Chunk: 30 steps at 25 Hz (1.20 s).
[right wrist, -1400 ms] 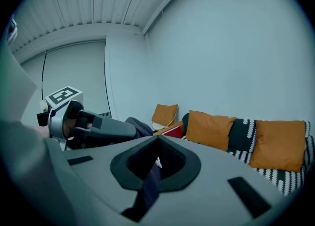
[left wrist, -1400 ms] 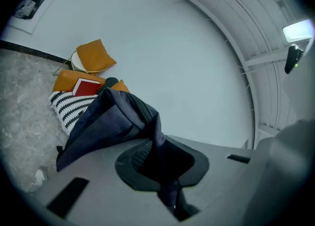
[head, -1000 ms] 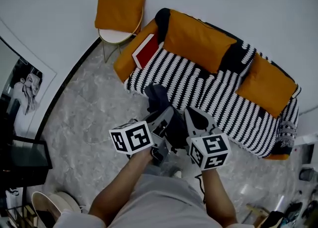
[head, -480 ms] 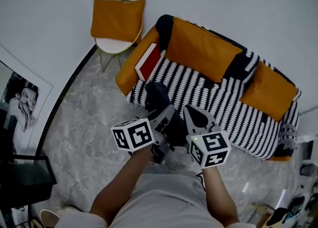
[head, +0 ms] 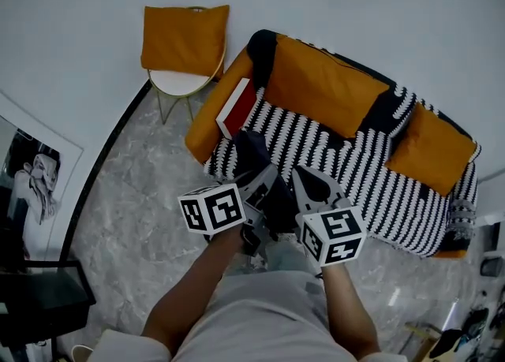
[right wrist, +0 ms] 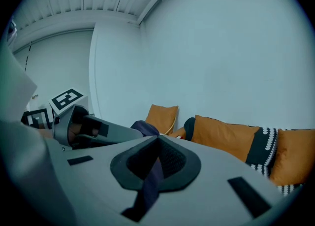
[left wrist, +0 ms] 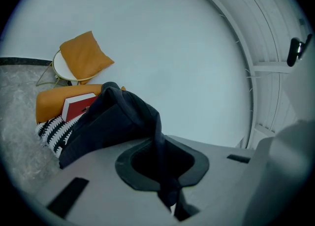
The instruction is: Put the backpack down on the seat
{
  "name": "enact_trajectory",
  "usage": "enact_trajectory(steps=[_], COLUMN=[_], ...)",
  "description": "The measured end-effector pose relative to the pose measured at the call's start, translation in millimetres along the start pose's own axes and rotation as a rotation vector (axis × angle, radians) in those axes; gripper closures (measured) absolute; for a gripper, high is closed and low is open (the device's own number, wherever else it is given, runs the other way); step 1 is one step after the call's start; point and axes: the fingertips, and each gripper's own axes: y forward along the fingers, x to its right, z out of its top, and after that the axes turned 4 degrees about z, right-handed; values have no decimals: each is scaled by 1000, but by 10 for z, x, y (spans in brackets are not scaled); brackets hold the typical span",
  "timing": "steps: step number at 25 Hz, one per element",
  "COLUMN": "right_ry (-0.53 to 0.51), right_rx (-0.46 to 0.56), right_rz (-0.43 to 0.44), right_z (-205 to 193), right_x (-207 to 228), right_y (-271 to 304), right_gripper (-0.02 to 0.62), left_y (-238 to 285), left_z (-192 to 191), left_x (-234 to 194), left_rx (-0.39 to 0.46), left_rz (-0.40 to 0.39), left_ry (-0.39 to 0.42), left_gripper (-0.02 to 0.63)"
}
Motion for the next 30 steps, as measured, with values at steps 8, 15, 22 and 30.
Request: enact_trajectory(steps=[8, 15, 22, 30], right_ry=[24, 67, 103, 134], right_rx=[-8, -16, -33, -35], right_rz=[30, 66, 85, 131], right_z=[78, 190, 274, 335], right_x=[342, 749, 1275, 1638], right_y=[472, 1000, 1447, 1853], right_gripper=[594, 594, 594, 594], left_y=[465, 967, 1503, 2028], left_z=[258, 570, 826, 1078], left_x=[-196, -380, -619, -883], left_rx=[-28, -53, -98, -165], left_rz=[13, 31, 72, 76], left_ry=[15, 35, 76, 158], left_gripper=[577, 577, 577, 577])
